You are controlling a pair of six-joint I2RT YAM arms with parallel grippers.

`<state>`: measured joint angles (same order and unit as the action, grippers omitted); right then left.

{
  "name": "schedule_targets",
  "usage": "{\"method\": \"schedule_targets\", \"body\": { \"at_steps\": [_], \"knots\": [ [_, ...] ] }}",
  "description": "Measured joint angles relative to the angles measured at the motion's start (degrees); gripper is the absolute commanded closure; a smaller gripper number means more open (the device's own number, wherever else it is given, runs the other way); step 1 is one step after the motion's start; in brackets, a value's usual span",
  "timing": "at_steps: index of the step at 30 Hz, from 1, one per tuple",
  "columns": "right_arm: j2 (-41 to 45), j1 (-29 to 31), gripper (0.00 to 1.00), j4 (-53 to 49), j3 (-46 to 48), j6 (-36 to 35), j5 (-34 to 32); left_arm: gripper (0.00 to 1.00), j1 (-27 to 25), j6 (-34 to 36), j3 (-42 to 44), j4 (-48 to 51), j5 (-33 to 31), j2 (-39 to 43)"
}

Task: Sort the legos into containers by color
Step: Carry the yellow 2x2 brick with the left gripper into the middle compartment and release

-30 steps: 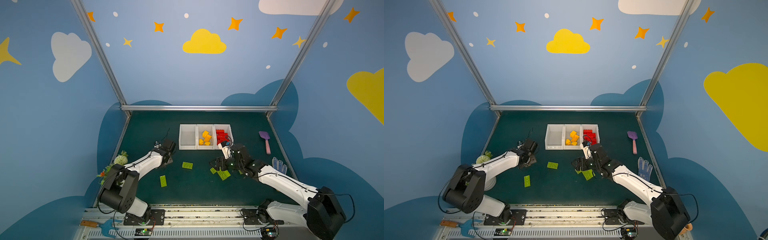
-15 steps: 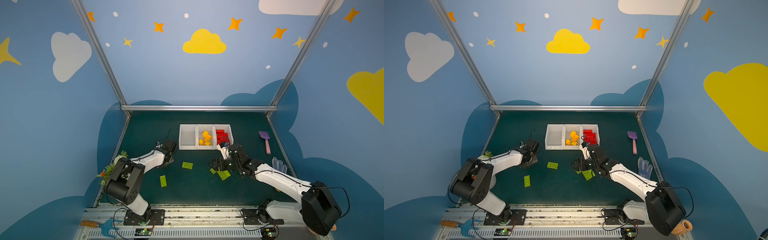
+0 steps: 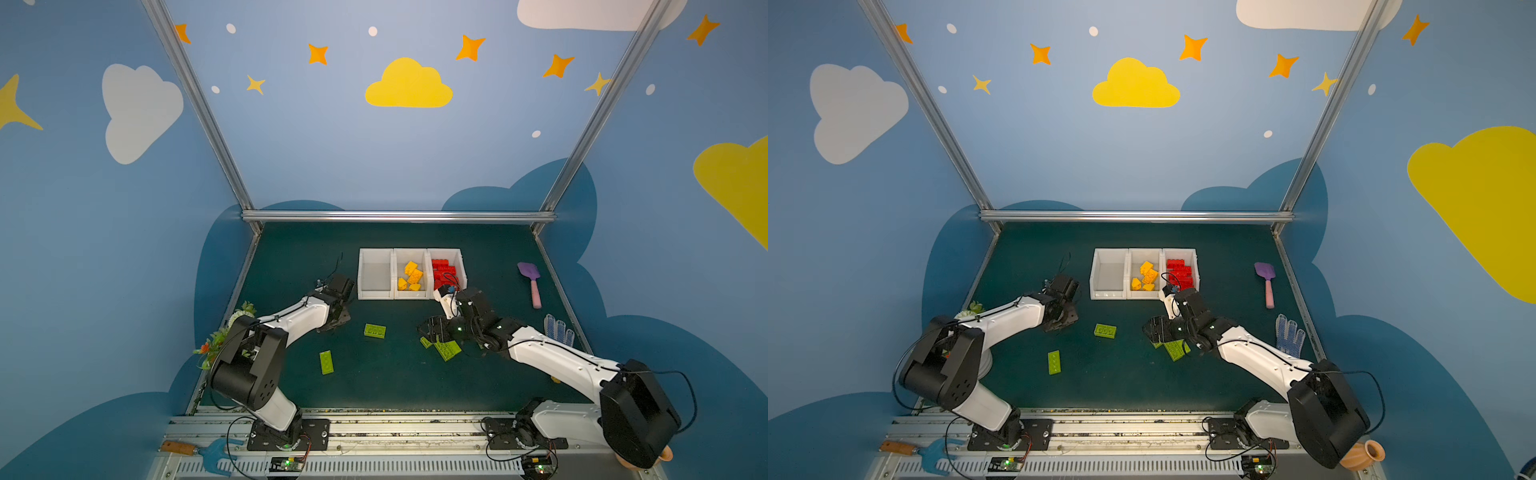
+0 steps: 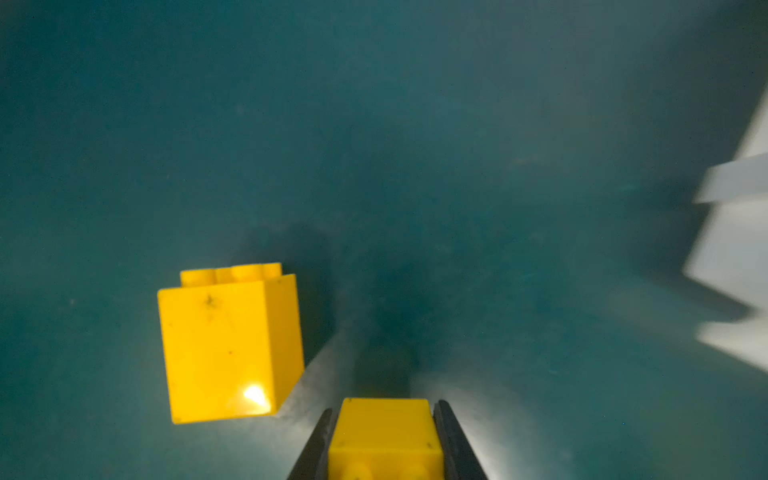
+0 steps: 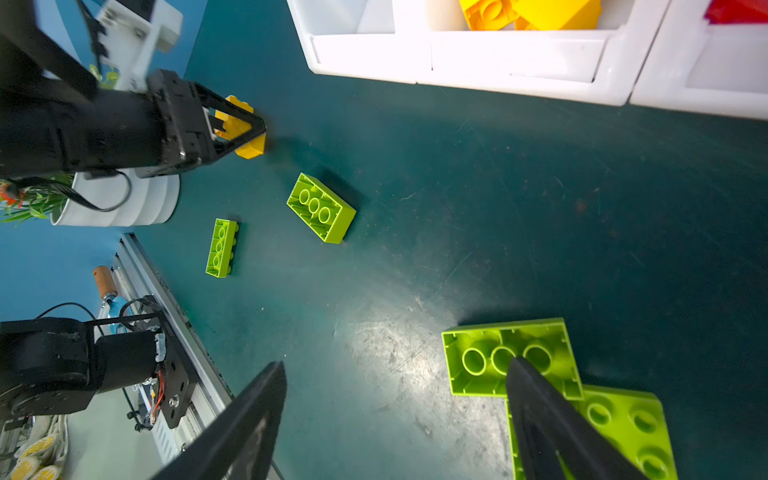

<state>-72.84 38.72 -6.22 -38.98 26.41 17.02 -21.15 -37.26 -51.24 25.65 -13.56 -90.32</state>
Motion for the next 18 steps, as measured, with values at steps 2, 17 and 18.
{"method": "schedule_targets", "body": {
  "at_steps": [2, 17, 18],
  "knots": [
    [0.09, 0.0, 0.19, 0.0, 0.0, 0.22, 0.0, 0.72, -0.15, 0.42, -2.1, 0.81, 1.27, 1.42],
    [8.7, 0.0, 0.19, -1.6, 2.43, 0.79, -2.32, 0.71, -9.05, 4.52, -27.98, 3.8, 8.83, -5.77],
    [9.01, 0.0, 0.19, -1.92, 2.8, 0.79, -2.47, 0.71, -9.49, 4.7, -29.42, 3.96, 9.25, -7.06]
  ]
}}
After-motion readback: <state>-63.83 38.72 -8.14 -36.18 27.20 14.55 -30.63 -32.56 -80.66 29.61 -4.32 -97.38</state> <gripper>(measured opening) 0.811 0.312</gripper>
